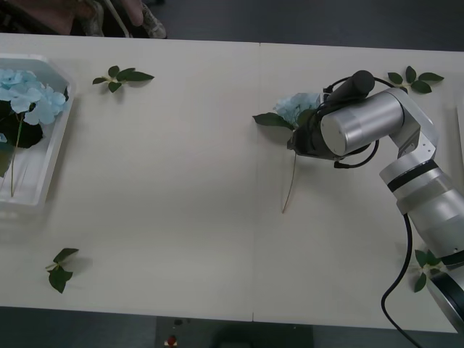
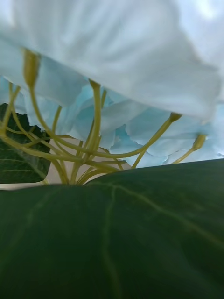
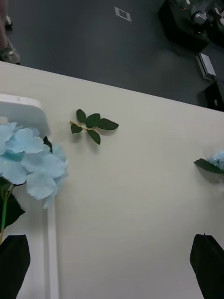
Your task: Put the red flowers into the right box and the blue flowers into the left box
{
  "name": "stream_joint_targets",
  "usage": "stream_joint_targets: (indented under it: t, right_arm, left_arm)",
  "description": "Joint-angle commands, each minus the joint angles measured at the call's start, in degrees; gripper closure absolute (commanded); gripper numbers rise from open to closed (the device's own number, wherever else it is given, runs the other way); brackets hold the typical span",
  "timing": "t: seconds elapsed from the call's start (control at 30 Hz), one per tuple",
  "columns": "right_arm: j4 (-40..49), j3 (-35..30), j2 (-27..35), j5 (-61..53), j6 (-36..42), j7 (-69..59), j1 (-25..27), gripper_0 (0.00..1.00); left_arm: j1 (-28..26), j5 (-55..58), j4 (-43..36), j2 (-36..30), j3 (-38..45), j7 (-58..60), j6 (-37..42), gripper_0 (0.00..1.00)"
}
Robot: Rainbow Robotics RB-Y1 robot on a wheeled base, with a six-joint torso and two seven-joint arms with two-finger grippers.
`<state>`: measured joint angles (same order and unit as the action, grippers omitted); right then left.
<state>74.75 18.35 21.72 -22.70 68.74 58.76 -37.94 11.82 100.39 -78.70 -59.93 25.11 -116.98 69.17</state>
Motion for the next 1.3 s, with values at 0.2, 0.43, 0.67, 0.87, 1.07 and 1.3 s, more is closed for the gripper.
stream_joint_targets:
  t: [0.2,0.43,0.67,0.87,1.07,1.3]
  right_arm:
    - [-1.54,2.83,-1.77,2.83,-2.04,-3.13,-1.61,0.0]
    - [-1.54,3.97,-2.21,3.71,-2.04,-3.57,-1.61,0.5]
    - [-1.54,3.97,-2.21,3.36,-2.04,-4.01,-1.61,1.0]
    - [-1.45,3.8,-2.12,2.92,-2.39,-4.54,-1.7,1.0]
    - [3.47,3.45,0.34,-0.86,-0.89,-3.83,-1.52,1.0]
    - [17.62,2.92,6.94,-8.07,3.76,-1.9,-0.73,1.0]
  left_arm:
    - [1.81,-3.71,-15.0,2.45,-16.85,-0.09,-15.46,0.0]
    - [2.77,-4.59,-26.77,2.45,-30.82,0.62,-28.03,0.0]
    - [11.3,-4.5,-32.57,2.45,-44.88,0.97,-31.99,0.0]
    - [14.02,-4.15,-37.41,2.36,-48.22,1.14,-31.46,0.0]
    - [14.55,-2.3,-40.66,2.89,-44.71,1.23,-21.35,0.0]
    - [14.55,-3.09,-41.45,7.11,-43.83,0.62,-16.78,0.0]
